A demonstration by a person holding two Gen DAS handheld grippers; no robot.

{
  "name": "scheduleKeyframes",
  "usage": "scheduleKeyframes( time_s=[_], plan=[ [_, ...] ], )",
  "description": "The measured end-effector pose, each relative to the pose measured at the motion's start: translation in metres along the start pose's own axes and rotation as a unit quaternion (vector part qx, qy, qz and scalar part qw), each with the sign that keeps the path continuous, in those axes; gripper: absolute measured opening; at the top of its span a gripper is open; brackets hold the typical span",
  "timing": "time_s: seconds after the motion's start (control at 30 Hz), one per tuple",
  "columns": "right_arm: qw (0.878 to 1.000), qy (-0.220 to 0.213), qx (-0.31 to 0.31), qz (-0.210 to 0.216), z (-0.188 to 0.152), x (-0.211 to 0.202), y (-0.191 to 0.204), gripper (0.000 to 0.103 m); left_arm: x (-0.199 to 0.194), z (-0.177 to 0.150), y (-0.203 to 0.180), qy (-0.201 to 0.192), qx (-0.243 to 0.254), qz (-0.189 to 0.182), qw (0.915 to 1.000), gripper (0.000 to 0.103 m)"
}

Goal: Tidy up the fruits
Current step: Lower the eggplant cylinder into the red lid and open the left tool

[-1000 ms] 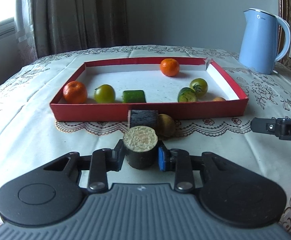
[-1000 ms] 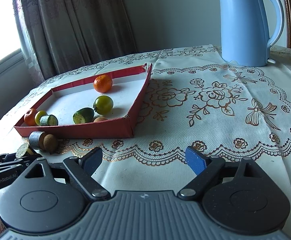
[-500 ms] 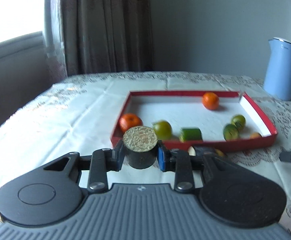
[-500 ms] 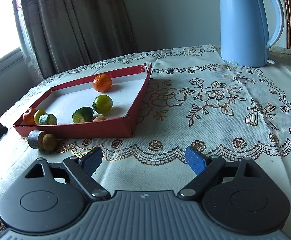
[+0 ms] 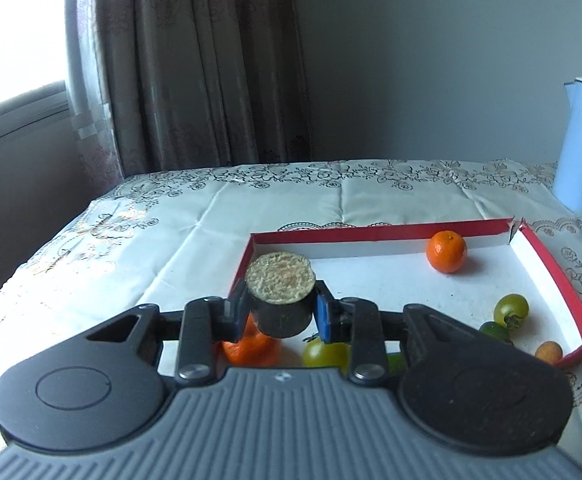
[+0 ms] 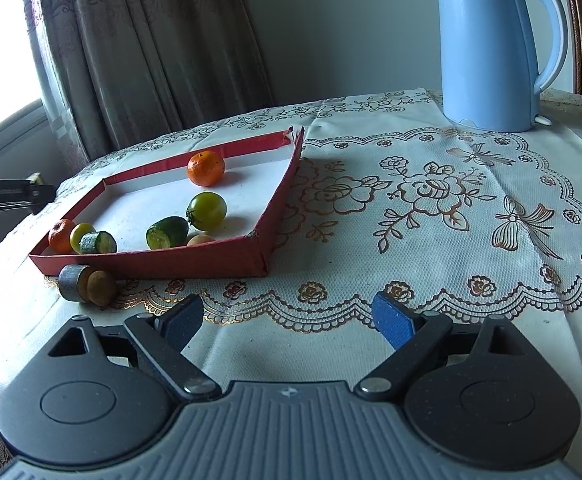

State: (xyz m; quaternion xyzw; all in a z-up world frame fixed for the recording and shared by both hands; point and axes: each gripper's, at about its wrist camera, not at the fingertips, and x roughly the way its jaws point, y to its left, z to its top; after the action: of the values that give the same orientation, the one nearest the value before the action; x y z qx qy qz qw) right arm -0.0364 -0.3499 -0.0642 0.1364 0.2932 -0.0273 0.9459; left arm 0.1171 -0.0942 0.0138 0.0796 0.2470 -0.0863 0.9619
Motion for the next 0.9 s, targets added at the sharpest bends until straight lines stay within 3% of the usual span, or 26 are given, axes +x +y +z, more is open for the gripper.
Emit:
scheduleKeyframes(
  time_s=[0.43, 0.9],
  plan=[
    [1.000, 0.000, 0.007, 0.006, 0.001, 0.000, -0.002, 0.094, 0.056, -0.009, -0.006, 0.044, -0.002, -0.008, 0.9990, 0.030],
    [1.000, -0.003, 0.015, 0.014, 0.001, 0.000, -0.004, 0.095, 0.046, -0.009, -0.008, 0.035, 0.004, 0.003, 0.9994, 0.037]
  ],
)
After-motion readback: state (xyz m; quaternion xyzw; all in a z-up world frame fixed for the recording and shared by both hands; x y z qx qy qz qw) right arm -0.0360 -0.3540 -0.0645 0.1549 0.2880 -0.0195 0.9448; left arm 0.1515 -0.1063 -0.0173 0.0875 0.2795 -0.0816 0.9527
